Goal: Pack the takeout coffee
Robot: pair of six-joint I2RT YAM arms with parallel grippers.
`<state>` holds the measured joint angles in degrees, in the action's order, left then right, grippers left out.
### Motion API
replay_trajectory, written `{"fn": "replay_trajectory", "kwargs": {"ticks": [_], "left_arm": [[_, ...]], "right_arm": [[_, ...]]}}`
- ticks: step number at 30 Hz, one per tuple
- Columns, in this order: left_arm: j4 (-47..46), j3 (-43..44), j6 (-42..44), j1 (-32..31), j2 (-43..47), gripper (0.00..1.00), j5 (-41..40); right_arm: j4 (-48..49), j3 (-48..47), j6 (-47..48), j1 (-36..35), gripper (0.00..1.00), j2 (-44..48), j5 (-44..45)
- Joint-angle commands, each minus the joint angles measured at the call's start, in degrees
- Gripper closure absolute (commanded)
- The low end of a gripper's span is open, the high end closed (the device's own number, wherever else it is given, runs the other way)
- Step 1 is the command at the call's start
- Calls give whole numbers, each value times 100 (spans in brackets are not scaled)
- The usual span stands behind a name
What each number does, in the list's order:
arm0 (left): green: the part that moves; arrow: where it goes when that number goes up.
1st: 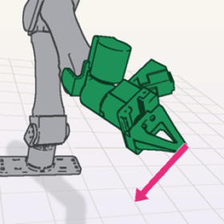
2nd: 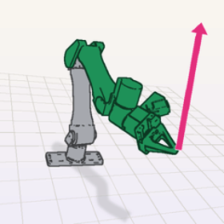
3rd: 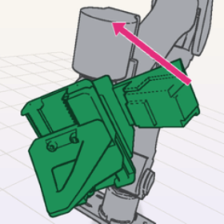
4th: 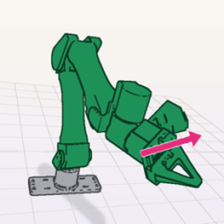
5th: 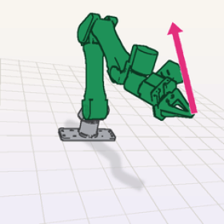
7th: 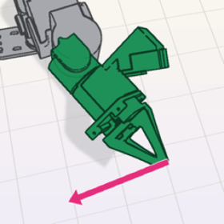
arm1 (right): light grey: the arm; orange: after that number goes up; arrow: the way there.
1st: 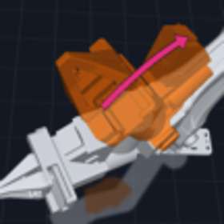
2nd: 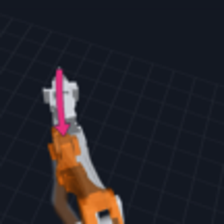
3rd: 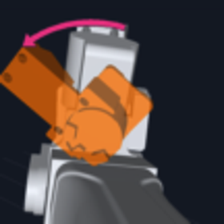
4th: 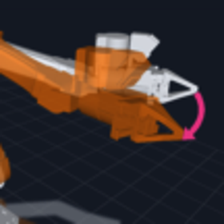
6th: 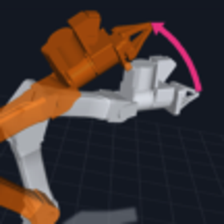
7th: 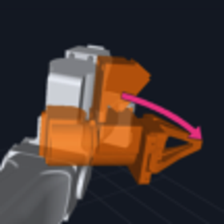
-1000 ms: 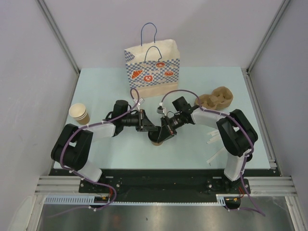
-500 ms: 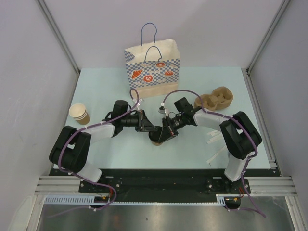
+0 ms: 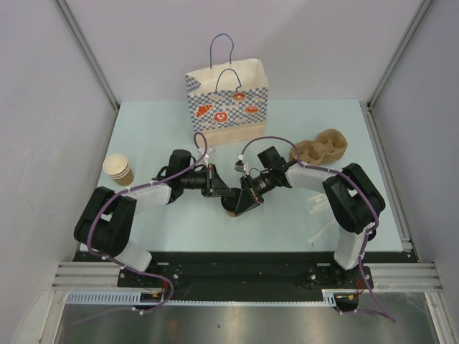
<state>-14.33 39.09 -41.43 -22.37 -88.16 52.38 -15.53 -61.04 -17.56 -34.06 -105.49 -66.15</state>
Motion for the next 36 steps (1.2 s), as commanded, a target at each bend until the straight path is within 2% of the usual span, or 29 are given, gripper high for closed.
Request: {"fn": "replay_trajectory", "kwargs": {"ticks": [1,10,36], "left_arm": [[123,-112,302,-22,-149,90,-211],[158,-156,346,-22,-131,91,-246],[158,46,381,-338,343,90,-149]], "right_arm": [[-337,338,297,49,100,-604,2027],[-547,382,394,154,100,-587,2027],[-679,303,640,14,100,828,1491]]}}
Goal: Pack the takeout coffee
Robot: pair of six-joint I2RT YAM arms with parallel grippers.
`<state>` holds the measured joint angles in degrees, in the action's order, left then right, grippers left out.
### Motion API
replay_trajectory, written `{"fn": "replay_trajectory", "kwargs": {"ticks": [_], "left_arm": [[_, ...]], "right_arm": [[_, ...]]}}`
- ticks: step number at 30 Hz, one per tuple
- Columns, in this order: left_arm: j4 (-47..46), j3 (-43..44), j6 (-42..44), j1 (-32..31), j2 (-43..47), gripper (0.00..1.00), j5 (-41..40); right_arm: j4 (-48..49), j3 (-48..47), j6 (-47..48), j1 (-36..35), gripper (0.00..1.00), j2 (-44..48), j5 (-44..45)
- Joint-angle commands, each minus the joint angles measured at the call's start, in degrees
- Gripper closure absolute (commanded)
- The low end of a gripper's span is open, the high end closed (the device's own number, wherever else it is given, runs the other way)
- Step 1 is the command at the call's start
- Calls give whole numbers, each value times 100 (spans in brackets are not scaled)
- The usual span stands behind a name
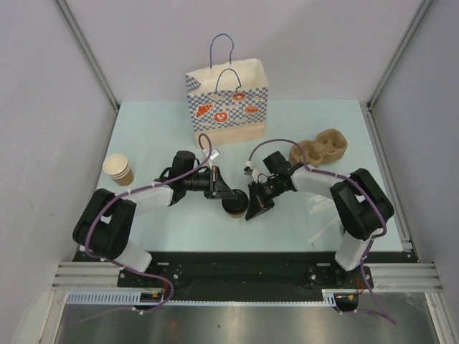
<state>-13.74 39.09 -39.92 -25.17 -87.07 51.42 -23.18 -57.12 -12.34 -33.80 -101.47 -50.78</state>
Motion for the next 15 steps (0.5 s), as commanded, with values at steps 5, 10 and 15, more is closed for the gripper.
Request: {"fn": "replay_trajectory", "kwargs": {"ticks": [5,10,15], "left_arm": [[292,204,344,-67,295,88,-79],[494,476,433,-58,383,81,-106],[688,906,634,-50,515,66,-167]], "right_arm": [[-142,-106,311,93,100,549,209],[-467,-159,504,365,100,505,219],[-618,-273,662,453,99,549,130]]}}
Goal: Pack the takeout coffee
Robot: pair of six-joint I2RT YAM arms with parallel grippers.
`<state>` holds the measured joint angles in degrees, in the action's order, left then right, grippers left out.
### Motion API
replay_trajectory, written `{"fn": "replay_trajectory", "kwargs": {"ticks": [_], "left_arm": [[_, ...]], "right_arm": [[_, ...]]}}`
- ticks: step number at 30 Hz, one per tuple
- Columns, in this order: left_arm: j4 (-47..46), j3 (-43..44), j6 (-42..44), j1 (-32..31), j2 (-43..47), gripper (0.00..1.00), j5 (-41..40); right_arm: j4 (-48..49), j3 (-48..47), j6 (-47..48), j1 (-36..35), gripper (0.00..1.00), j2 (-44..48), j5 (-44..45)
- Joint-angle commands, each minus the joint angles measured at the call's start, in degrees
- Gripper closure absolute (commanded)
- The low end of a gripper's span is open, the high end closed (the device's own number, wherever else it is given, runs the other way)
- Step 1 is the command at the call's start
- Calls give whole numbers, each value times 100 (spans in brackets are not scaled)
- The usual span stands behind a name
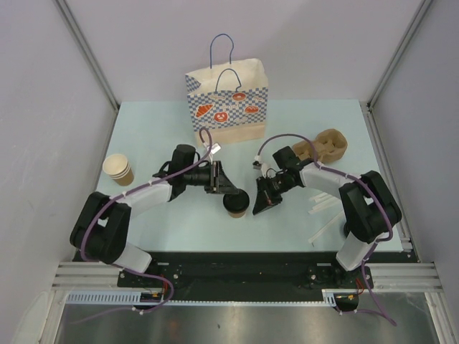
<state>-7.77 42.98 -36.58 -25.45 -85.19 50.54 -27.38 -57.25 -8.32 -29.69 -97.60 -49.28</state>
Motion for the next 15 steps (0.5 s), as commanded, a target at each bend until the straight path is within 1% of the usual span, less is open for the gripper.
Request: {"fn": "replay_trajectory", "kwargs": {"ticks": [1,2,3,4,5,6,7,8,9,10,11,12,13,14,15], "left_arm": [[257,605,353,-12,371,64,-80],[363,693,466,40,406,62,-80],[468,868,537,75,459,54,-106],[730,948,633,119,572,50,-150],[1011,1010,895,206,660,46,-194],[1423,1115,1037,242,731,38,-333],[1671,1159,1204,277,888,35,-448],[1917,1212,1606,304,959,33,-579],[2433,1334,1827,304,1004,29,-729],[2647,1397,2047,304,1039,28,-1009],[2867,1475,2467,295,1031,28,-1125],[3347,1685,2689,295,978,27,-1195],[3596,1800,3135,295,899,27,-1205],[3842,1932,3400,269,716,26,-1144],[4262,2159,3629,243,644,6,-1117]], "right_arm": [[-215,-277,269,51,99,171,6],[-242,-304,278,60,99,189,32],[-277,-356,313,77,98,215,76],[-373,-391,339,139,98,250,93],[-426,-435,357,165,96,268,111],[-461,-479,374,218,95,285,111],[-488,-497,375,279,93,338,120],[-497,-506,375,367,89,364,129],[-497,-515,383,420,88,391,181],[-479,-532,383,447,86,461,208],[-453,-541,366,482,82,496,234],[-444,-550,366,491,79,523,286],[-409,-567,348,491,75,584,313],[-400,-585,340,482,64,593,357],[-409,-603,331,482,58,611,462]]}}
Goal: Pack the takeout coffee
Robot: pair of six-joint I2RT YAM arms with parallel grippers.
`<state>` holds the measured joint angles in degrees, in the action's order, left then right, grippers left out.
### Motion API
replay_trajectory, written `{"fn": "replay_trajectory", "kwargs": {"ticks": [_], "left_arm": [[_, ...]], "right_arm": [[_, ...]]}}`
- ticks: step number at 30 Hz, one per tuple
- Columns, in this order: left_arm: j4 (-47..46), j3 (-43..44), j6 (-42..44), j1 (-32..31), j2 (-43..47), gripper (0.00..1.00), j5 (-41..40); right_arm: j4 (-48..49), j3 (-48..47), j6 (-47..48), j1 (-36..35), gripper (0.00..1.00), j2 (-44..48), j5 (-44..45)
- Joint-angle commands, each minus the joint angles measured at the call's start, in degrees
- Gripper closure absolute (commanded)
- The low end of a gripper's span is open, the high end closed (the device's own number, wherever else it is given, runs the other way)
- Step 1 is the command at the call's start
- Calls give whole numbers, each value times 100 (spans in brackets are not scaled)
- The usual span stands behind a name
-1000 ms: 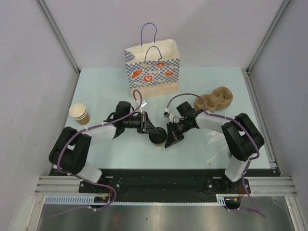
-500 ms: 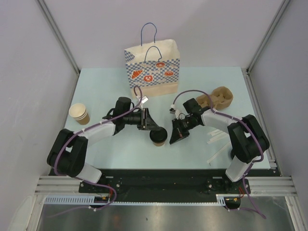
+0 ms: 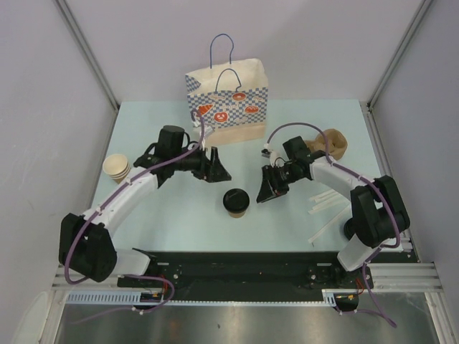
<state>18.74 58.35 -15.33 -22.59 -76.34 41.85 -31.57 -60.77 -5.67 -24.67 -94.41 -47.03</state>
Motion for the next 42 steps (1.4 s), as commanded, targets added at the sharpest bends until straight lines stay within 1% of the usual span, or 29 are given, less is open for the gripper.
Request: {"fn": "replay_trajectory", "kwargs": {"ticks": [1,3,4,6,7,8,9,12,14,15,16,18,19,24,29,42], "left_arm": [[1789,704,1925,-166,-302,3,-343],[2114,923,2235,-342,-470,1,-615],[2151,968,2445,-508,-487,0,-912],[2125,1064,2605,-685,-461,0,-1186],[2090,1091,2745,-894,-444,0,-1361],[2081,1169,2824,-992,-444,1,-1624],[2098,1222,2956,-1089,-487,0,-1723],[2291,1486,3132,-1545,-706,1,-2118],[2423,1671,3142,-1695,-847,0,-2434],[2441,1706,3089,-1792,-961,1,-2531],[2441,1750,3019,-1828,-1014,1,-2602],[2459,1794,2966,-1959,-1102,0,-2699],[2459,1812,2957,-2021,-1172,0,-2751],[2432,1847,2861,-2153,-1340,0,-2769],[2494,1891,2799,-2162,-1629,1,-2734],[2388,1856,2790,-2285,-1841,0,-2813]], "right_arm": [[2,-286,84,-12,44,292,272],[-42,-312,101,-21,36,283,361],[-42,-330,101,-12,31,283,378],[-59,-347,101,-12,27,292,431],[-68,-356,110,-12,25,292,457],[-68,-356,119,-12,25,300,492],[-77,-356,119,-3,25,300,510],[-86,-356,101,49,24,283,650],[-86,-356,58,93,22,265,852],[-86,-356,31,146,19,257,1001],[-86,-356,31,164,13,239,1246],[-95,-356,5,312,7,222,1284],[-103,-348,-13,365,1,213,1170],[-77,-356,-66,577,0,142,967],[-42,-356,-101,586,0,72,879],[-33,-347,-110,577,0,28,791]]}}
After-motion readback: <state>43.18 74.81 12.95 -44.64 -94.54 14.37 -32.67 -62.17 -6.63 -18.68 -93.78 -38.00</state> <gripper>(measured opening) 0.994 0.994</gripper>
